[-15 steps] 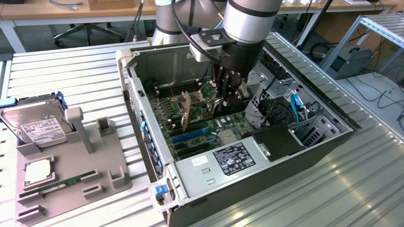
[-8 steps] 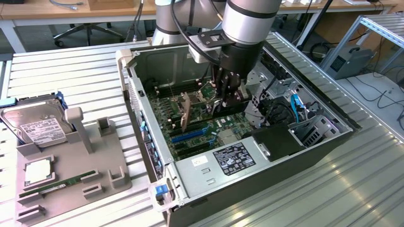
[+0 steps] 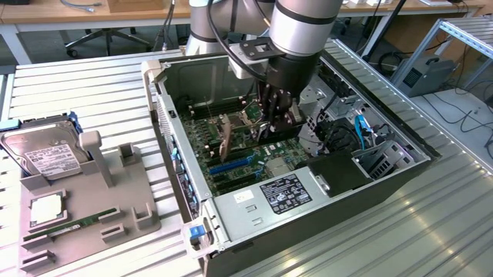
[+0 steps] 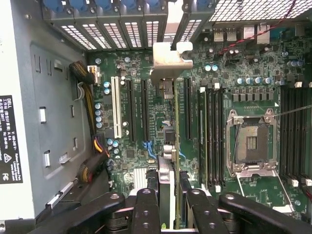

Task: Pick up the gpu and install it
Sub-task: 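Insert the gpu into the slot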

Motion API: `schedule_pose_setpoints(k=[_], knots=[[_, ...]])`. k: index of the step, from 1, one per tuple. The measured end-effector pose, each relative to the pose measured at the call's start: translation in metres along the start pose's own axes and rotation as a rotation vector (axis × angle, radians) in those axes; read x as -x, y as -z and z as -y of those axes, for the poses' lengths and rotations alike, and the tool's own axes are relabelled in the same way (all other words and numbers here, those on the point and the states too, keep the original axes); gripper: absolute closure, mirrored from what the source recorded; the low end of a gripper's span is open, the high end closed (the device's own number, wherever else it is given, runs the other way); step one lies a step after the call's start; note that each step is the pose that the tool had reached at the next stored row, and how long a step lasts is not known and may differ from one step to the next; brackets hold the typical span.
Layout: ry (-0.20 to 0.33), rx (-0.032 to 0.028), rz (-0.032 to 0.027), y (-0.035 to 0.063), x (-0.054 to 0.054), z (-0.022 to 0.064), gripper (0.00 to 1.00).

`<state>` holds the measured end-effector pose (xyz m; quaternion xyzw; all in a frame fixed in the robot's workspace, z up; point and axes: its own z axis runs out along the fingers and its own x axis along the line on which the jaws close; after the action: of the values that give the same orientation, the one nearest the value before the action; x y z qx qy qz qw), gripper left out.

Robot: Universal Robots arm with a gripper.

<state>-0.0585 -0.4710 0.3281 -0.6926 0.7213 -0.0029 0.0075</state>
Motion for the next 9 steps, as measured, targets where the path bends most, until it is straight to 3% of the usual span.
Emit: schedule_pose_setpoints(k=[9], knots=[[0.0,0.0,0.0,-0.0019,-0.0006,-0.0037,0.73]])
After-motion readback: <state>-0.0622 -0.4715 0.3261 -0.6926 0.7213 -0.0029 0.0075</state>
